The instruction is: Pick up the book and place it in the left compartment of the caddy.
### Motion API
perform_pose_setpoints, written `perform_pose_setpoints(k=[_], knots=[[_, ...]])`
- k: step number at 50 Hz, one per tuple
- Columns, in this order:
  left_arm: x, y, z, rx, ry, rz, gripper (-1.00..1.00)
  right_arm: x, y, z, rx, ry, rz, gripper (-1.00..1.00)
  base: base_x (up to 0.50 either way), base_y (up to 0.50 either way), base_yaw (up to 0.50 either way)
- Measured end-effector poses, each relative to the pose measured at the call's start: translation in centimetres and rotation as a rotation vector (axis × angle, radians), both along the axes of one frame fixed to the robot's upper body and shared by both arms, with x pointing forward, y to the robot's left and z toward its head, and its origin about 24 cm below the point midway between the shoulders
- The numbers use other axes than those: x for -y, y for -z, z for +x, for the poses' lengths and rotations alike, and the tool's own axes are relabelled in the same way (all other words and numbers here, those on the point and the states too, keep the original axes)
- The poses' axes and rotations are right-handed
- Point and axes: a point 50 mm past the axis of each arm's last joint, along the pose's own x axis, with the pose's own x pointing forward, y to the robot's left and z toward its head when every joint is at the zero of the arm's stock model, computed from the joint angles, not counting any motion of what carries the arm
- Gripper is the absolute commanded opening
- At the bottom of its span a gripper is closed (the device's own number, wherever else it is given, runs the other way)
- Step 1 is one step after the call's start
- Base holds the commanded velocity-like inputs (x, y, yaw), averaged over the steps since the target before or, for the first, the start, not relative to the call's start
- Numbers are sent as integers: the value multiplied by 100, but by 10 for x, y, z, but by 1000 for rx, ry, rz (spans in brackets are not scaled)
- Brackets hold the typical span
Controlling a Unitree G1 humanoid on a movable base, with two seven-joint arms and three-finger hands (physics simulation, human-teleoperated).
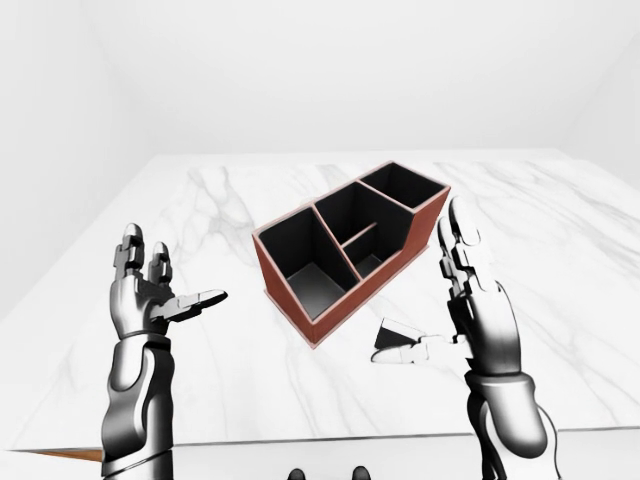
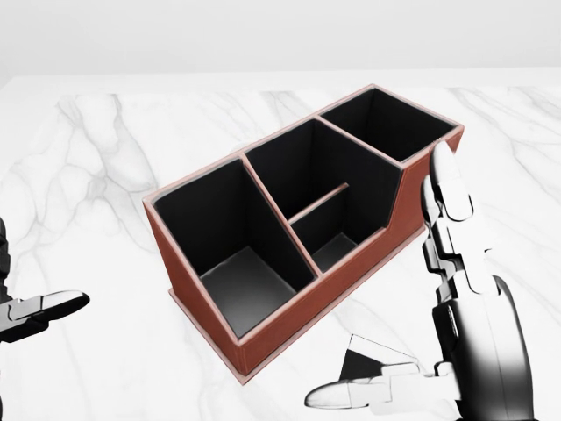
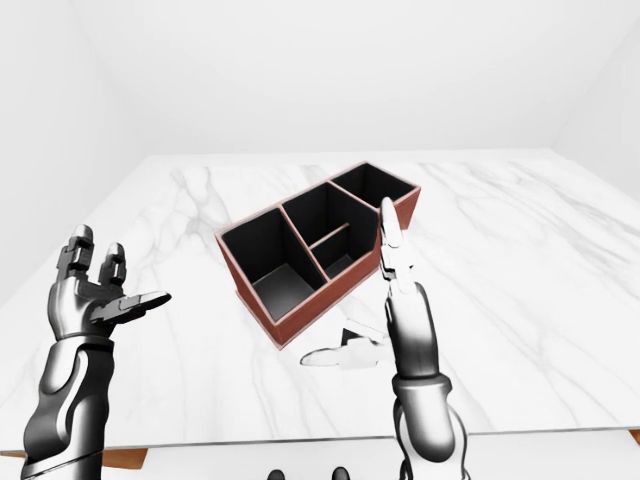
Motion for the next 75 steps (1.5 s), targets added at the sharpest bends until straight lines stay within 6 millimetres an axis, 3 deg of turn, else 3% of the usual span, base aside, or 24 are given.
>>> perform_pose_setpoints(k=[16,26,48,75], knots=[[-1,-3,-2,12,-5,3,100,-7,-37,-21,160,-83,-214,100,0,0,0],[0,-2,-2,11,-4,3,100,-7,-47,-23,192,-94,-380,100,0,0,0],[0,-3,-3,15,-6,4,100,-3,-20,1,-20,-140,-598,100,0,0,0],[0,-3,-3,13,-7,5,100,18,24,24,-290,-111,-658,100,0,0,0]])
